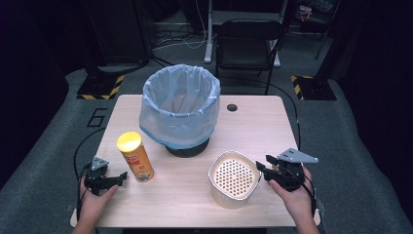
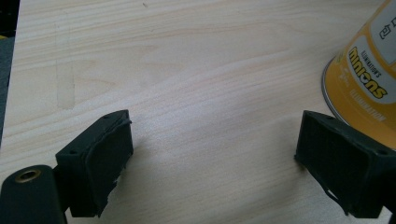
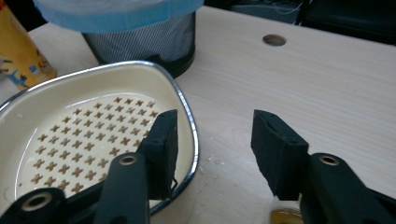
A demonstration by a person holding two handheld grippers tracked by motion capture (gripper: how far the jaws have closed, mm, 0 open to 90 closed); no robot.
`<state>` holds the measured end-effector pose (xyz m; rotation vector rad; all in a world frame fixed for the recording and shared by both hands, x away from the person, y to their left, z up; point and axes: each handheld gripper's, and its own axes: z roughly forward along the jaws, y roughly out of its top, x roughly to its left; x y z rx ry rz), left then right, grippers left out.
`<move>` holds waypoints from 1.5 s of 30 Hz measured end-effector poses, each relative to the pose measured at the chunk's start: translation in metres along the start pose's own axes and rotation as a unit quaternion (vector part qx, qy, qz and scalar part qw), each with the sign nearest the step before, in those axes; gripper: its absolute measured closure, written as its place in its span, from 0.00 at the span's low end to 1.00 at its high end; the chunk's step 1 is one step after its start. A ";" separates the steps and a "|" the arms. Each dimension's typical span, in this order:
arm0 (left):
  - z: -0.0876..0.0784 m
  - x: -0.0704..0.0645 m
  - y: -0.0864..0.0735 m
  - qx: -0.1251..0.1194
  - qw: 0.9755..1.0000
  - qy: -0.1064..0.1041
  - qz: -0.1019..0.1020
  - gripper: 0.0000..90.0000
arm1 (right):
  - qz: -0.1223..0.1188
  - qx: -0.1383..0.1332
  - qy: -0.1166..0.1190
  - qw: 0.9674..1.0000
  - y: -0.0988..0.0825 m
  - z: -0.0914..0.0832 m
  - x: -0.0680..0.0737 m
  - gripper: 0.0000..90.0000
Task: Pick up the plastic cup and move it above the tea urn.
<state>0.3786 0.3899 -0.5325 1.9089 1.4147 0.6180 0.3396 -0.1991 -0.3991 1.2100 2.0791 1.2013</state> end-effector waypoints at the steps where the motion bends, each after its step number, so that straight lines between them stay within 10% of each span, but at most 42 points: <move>1: 0.000 0.000 0.000 0.000 1.000 0.000 0.000 0.12 | 0.000 -0.005 -0.003 1.000 0.001 -0.003 -0.002 0.52; 13: 0.000 0.000 0.000 0.000 1.000 0.000 0.000 0.12 | 0.019 -0.002 -0.084 0.996 -0.007 -0.014 -0.032 0.33; 28: -0.001 0.000 0.000 0.001 1.000 0.000 0.001 0.12 | 0.041 0.016 -0.100 0.994 -0.035 -0.007 -0.037 0.05; 45: -0.001 0.000 0.000 0.002 1.000 -0.002 0.005 0.12 | 0.031 0.047 -0.127 0.990 -0.060 0.027 -0.039 0.16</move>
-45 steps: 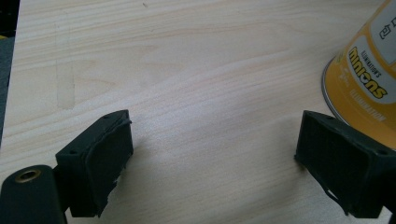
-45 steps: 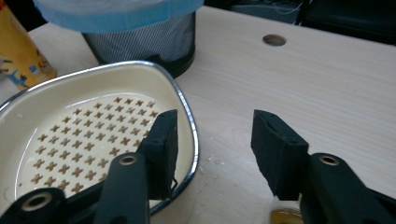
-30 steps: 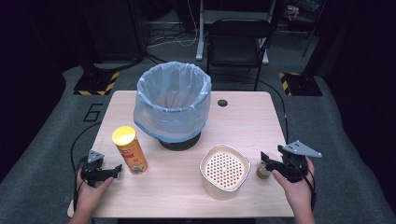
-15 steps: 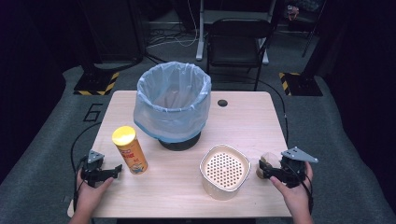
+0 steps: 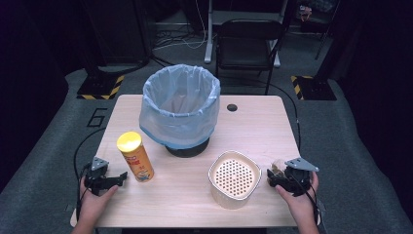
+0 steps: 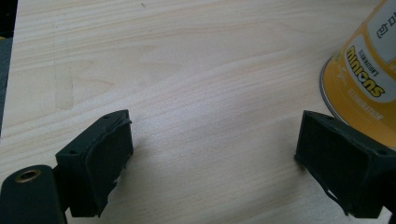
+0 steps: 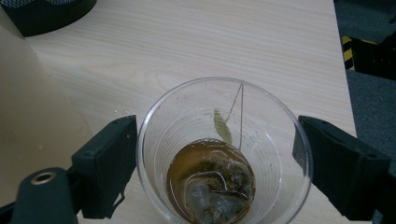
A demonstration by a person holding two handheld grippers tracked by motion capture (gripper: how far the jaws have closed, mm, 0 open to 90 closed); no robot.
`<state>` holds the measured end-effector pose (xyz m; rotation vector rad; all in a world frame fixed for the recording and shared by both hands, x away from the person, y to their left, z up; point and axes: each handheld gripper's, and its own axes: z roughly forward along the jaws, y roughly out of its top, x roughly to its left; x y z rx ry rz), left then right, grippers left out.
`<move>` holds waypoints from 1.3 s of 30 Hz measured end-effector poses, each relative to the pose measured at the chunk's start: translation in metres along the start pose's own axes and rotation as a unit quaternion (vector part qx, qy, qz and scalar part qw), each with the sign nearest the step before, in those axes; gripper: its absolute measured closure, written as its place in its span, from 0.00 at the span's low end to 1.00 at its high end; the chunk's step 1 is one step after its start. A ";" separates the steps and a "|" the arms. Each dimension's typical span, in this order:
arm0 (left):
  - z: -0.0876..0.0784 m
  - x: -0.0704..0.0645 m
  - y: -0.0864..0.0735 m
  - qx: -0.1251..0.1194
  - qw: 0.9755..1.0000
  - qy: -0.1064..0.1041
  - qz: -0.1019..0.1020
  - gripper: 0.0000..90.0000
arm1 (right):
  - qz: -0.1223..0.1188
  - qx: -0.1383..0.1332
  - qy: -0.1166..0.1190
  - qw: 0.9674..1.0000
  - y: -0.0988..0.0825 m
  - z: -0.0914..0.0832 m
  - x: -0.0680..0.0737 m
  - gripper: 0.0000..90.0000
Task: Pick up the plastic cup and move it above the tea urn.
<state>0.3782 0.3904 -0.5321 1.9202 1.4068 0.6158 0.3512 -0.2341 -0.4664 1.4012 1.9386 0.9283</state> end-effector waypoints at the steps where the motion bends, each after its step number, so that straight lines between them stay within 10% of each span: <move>1: 0.000 0.000 0.000 0.000 1.000 0.000 0.000 0.12 | 0.000 0.000 0.000 1.000 0.000 0.000 0.000 0.16; 39: 0.000 0.000 0.000 -0.001 1.000 -0.001 0.002 0.12 | -0.003 0.002 0.025 1.000 -0.010 0.017 -0.004 0.38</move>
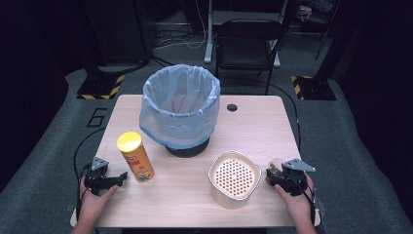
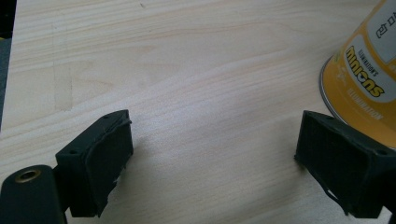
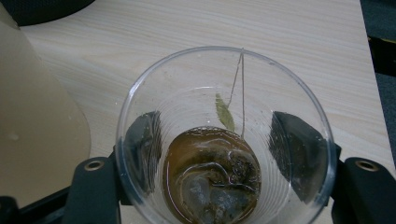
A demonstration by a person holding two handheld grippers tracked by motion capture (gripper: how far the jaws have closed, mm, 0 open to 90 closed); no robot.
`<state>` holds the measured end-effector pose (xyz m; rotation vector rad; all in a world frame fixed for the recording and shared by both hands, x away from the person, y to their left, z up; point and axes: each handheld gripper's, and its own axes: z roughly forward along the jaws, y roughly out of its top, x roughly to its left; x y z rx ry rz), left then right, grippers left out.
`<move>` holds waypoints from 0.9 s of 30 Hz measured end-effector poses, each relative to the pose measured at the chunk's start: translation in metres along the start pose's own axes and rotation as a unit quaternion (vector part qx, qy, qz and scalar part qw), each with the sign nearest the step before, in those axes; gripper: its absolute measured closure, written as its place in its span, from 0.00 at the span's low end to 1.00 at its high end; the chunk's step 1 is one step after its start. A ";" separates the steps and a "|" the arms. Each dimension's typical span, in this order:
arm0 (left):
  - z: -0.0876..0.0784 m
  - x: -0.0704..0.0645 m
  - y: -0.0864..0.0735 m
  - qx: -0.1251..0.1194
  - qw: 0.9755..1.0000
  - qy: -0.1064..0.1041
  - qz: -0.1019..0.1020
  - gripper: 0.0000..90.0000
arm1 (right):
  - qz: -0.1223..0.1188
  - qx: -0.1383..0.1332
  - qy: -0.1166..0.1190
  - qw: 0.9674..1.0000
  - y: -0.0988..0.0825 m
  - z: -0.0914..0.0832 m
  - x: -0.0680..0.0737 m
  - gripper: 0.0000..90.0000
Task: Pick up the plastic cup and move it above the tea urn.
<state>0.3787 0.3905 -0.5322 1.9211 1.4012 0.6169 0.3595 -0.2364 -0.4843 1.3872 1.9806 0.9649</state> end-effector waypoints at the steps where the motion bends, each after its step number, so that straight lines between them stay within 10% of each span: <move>1: 0.000 0.000 0.000 0.000 1.000 0.000 0.000 0.12 | -0.001 -0.002 0.000 1.000 0.000 0.000 0.000 0.38; 20: 0.000 0.000 0.000 0.000 1.000 0.000 0.001 0.12 | -0.023 -0.018 0.026 0.999 0.016 -0.005 -0.005 0.38; 27: 0.000 0.000 0.000 0.000 1.000 0.000 -0.002 0.12 | -0.068 -0.022 0.048 0.996 0.042 -0.012 -0.009 0.38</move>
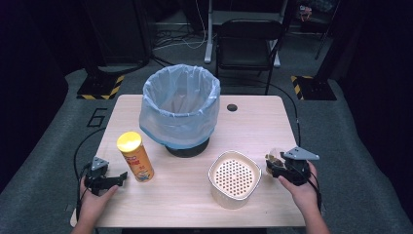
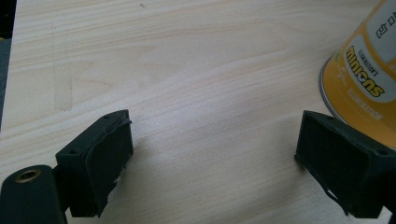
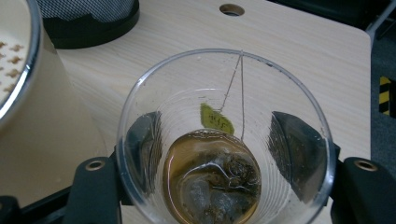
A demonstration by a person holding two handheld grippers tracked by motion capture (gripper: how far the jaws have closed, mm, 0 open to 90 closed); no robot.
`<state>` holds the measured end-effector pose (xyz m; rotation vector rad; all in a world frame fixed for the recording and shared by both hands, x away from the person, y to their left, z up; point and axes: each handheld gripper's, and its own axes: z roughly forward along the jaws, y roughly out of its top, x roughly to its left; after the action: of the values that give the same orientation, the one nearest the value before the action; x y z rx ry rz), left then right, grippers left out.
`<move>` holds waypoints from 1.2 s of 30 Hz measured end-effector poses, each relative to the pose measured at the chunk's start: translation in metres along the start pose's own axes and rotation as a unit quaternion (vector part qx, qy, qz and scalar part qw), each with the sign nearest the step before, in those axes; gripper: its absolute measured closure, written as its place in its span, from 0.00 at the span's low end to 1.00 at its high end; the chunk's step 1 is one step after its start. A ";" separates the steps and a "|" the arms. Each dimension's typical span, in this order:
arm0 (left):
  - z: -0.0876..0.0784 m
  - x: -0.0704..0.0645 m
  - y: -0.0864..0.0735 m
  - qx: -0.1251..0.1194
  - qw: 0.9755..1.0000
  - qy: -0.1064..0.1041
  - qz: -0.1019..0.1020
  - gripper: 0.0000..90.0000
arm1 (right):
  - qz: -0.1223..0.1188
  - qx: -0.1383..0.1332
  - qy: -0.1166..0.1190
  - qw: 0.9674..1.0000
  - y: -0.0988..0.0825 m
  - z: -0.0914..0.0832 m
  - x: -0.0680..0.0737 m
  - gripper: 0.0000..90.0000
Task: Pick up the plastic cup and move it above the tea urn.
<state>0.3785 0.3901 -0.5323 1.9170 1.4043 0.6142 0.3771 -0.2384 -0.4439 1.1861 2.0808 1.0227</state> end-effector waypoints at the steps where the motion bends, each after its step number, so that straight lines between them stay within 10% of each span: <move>1: 0.000 0.000 0.000 0.000 1.000 0.000 0.000 0.12 | 0.000 0.000 0.000 1.000 0.000 0.000 0.000 0.38; 19: 0.000 0.000 0.000 0.000 1.000 0.000 0.000 0.12 | -0.059 -0.019 0.049 0.997 0.047 -0.002 0.002 0.39; 36: 0.000 0.000 0.000 0.000 1.000 0.000 0.003 0.12 | -0.125 -0.040 0.091 0.987 0.077 0.017 -0.002 0.39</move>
<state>0.3787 0.3906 -0.5322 1.9220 1.4003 0.6169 0.4270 -0.2086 -0.3900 0.7927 2.2360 1.1152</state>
